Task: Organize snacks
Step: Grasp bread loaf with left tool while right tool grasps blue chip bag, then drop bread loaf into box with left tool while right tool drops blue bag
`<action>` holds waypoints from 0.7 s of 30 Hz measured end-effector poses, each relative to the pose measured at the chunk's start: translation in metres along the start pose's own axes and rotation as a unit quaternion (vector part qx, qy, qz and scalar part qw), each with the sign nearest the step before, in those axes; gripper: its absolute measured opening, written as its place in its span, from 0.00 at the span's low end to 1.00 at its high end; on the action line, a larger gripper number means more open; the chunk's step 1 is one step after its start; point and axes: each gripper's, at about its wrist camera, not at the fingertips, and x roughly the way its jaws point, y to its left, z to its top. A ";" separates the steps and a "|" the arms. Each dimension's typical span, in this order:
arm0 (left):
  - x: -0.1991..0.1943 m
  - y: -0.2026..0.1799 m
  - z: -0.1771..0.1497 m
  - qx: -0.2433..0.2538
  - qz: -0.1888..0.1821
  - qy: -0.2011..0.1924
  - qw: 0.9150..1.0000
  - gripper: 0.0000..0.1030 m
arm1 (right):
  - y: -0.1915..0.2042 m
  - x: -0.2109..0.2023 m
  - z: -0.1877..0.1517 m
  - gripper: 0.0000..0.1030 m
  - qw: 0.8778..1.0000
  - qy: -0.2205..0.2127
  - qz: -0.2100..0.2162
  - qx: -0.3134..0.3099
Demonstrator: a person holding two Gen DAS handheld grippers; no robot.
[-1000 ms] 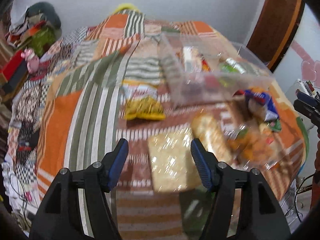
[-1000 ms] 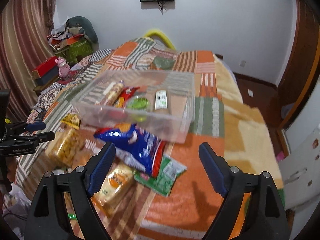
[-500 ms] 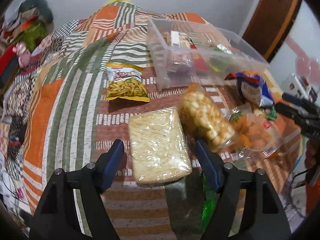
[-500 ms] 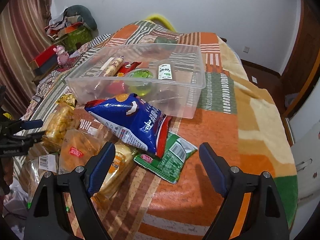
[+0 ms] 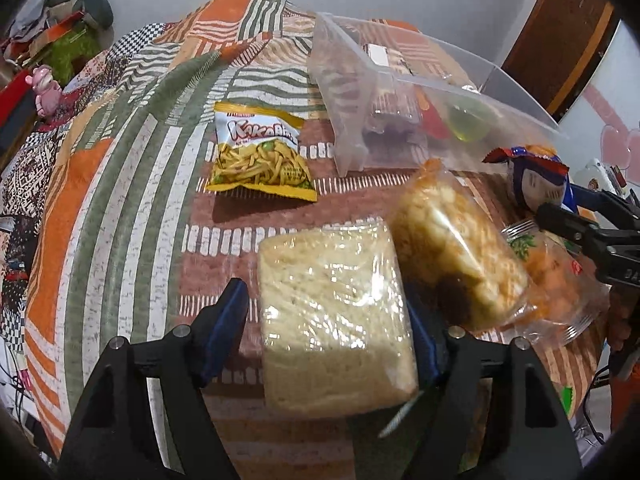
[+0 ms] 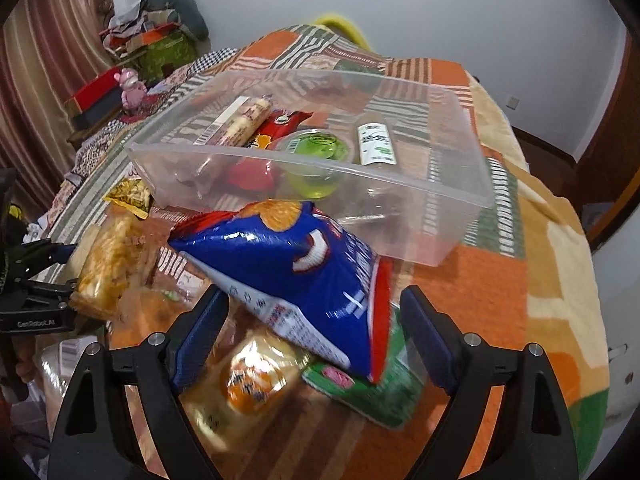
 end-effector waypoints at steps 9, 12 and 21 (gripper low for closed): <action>0.000 0.003 0.002 -0.004 0.000 -0.013 1.000 0.54 | 0.002 0.002 0.004 0.67 1.000 0.000 0.008 -0.003; -0.002 0.003 0.001 -0.008 0.003 -0.013 1.000 0.54 | 0.003 0.000 0.003 0.63 1.000 -0.006 0.002 -0.007; -0.030 0.008 0.004 -0.014 0.016 -0.038 0.999 0.54 | -0.005 -0.022 0.000 0.50 1.000 -0.028 0.005 0.000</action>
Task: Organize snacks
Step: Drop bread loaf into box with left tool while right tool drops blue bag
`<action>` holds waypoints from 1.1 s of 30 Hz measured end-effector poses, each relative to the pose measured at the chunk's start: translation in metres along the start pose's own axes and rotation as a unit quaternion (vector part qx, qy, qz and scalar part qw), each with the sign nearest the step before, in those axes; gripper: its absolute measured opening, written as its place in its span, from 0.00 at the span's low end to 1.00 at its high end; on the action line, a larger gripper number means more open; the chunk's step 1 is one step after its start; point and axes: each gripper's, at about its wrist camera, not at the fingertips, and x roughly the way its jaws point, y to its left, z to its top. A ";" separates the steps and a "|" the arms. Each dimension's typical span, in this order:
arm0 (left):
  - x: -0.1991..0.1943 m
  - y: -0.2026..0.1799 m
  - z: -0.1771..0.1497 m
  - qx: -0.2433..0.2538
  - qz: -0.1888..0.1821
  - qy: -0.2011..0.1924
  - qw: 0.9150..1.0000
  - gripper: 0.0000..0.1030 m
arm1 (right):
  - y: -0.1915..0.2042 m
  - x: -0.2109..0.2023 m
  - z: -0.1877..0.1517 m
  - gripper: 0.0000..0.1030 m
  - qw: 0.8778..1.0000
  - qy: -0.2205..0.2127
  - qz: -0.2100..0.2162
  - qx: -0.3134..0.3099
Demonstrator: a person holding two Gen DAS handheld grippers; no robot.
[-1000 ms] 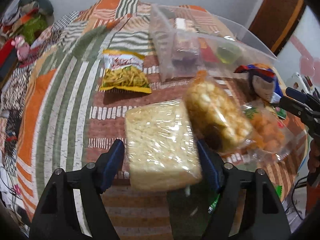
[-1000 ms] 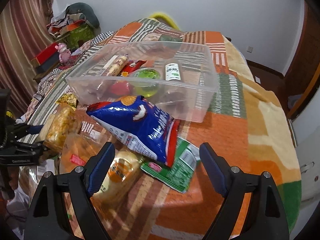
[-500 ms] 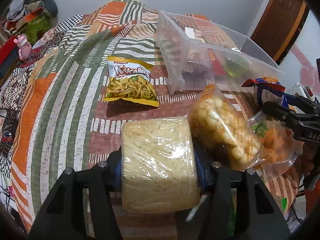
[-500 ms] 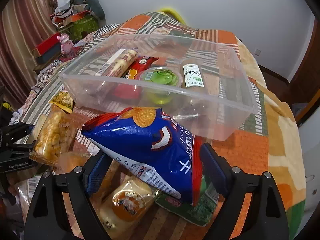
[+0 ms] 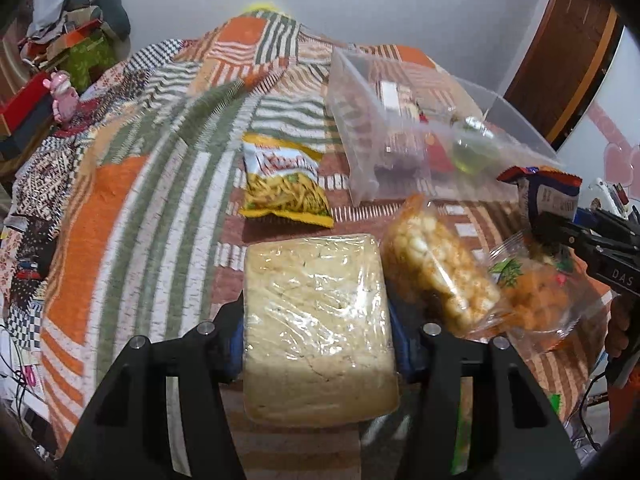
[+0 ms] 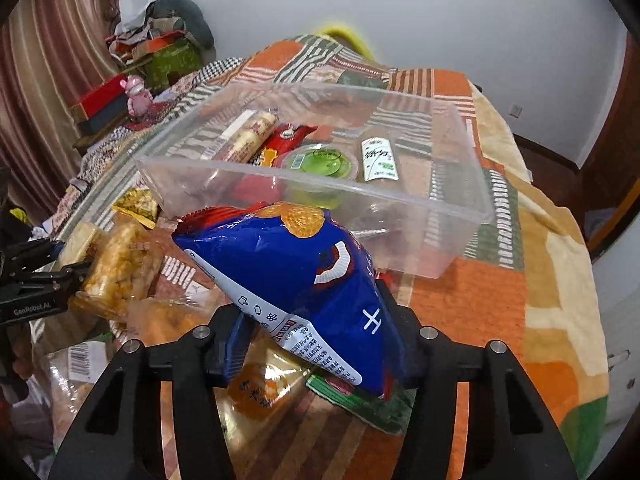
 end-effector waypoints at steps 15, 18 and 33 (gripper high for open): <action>-0.057 -0.032 0.048 0.029 -0.004 -0.081 0.996 0.54 | -0.016 -0.054 0.019 0.50 0.997 -0.072 -0.013 0.016; -0.060 -0.044 0.061 0.036 -0.016 -0.092 0.995 0.54 | -0.019 -0.058 0.026 0.50 0.996 -0.085 -0.018 0.019; -0.011 -0.097 0.124 0.051 -0.038 -0.091 0.994 0.54 | -0.042 -0.042 0.052 0.50 0.993 -0.103 -0.013 0.048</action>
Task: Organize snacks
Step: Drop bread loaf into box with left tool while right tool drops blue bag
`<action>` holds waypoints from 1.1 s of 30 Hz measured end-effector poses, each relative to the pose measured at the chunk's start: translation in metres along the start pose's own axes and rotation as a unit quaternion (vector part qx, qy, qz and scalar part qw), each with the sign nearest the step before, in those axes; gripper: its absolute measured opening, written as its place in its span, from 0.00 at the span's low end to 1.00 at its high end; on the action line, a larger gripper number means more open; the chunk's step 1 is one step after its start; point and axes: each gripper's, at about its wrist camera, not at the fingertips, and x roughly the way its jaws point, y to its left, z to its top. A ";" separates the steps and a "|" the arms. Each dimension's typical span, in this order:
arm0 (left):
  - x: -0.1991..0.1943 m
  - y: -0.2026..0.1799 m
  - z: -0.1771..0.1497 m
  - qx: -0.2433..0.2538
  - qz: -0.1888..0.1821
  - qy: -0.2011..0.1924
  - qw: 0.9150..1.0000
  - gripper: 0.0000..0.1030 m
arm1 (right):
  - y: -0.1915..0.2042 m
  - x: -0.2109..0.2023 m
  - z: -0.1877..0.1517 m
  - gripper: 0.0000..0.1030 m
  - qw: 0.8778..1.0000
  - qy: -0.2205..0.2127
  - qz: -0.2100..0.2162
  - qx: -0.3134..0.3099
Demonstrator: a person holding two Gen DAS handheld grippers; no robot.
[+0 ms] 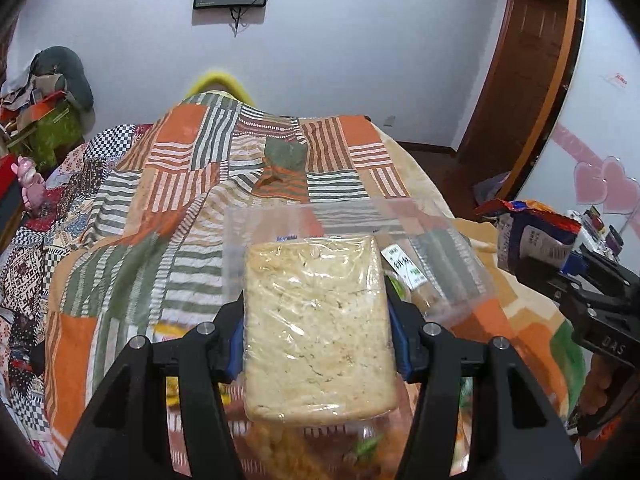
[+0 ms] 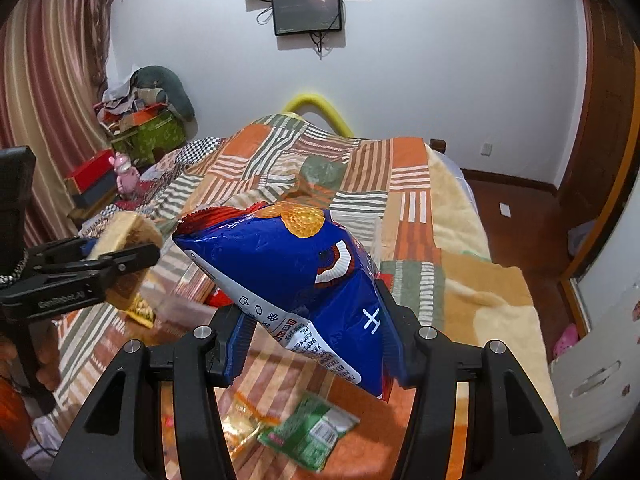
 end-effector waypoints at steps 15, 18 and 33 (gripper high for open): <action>0.064 -0.013 0.010 0.012 0.005 0.045 0.999 0.54 | -0.003 0.055 0.006 0.51 0.999 0.049 0.011 0.009; 0.070 -0.014 0.010 0.010 0.005 0.050 0.999 0.54 | -0.001 0.061 0.004 0.53 0.998 0.060 0.008 0.007; 0.019 -0.013 0.008 0.041 0.005 0.019 0.999 0.54 | -0.005 0.028 -0.001 0.66 0.999 0.044 0.005 0.005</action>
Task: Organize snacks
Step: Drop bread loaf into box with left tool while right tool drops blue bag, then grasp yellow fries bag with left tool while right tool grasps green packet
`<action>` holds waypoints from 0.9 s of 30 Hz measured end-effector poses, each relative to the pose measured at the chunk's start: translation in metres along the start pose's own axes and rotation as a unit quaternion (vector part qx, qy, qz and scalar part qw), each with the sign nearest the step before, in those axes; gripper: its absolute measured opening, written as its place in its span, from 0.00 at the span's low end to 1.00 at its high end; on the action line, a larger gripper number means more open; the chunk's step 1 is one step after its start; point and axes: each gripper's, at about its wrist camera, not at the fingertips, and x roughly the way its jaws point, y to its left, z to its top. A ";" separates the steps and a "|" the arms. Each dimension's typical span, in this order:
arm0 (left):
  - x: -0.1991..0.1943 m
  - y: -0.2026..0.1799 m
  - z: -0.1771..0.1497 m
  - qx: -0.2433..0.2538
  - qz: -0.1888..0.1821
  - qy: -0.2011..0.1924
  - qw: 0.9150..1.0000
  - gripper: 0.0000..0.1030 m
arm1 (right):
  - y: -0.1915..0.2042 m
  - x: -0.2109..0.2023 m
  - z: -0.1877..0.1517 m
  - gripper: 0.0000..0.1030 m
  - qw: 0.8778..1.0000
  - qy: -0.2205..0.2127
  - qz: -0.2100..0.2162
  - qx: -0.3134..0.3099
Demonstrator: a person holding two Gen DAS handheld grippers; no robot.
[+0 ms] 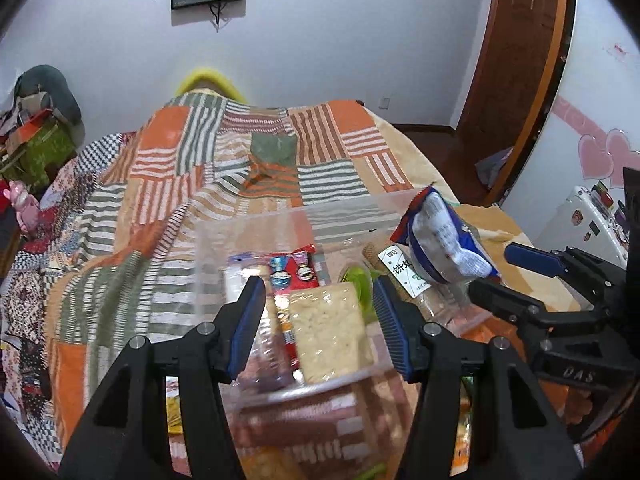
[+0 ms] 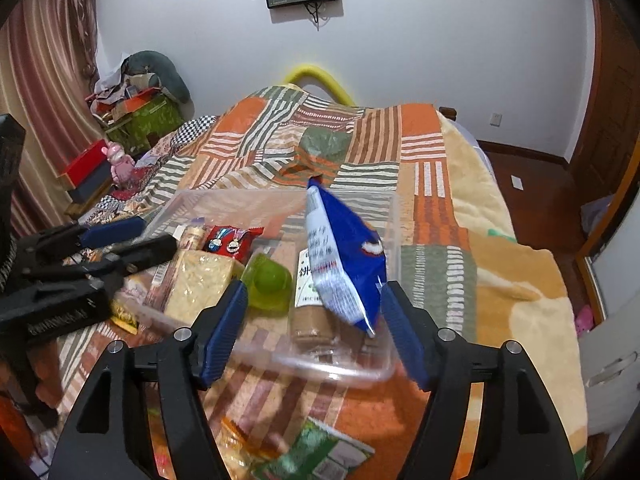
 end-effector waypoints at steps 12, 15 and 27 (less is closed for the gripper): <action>-0.046 0.066 -0.032 -0.033 0.044 0.004 0.998 0.59 | 0.000 -0.025 -0.029 0.69 1.000 0.002 -0.022 -0.010; -0.040 0.084 -0.044 -0.044 0.058 0.021 0.997 0.60 | 0.002 -0.023 -0.041 0.69 0.999 0.017 -0.028 -0.010; 0.021 0.117 -0.091 -0.077 0.053 0.100 0.991 0.60 | -0.003 -0.003 -0.077 0.70 0.996 0.083 -0.023 0.020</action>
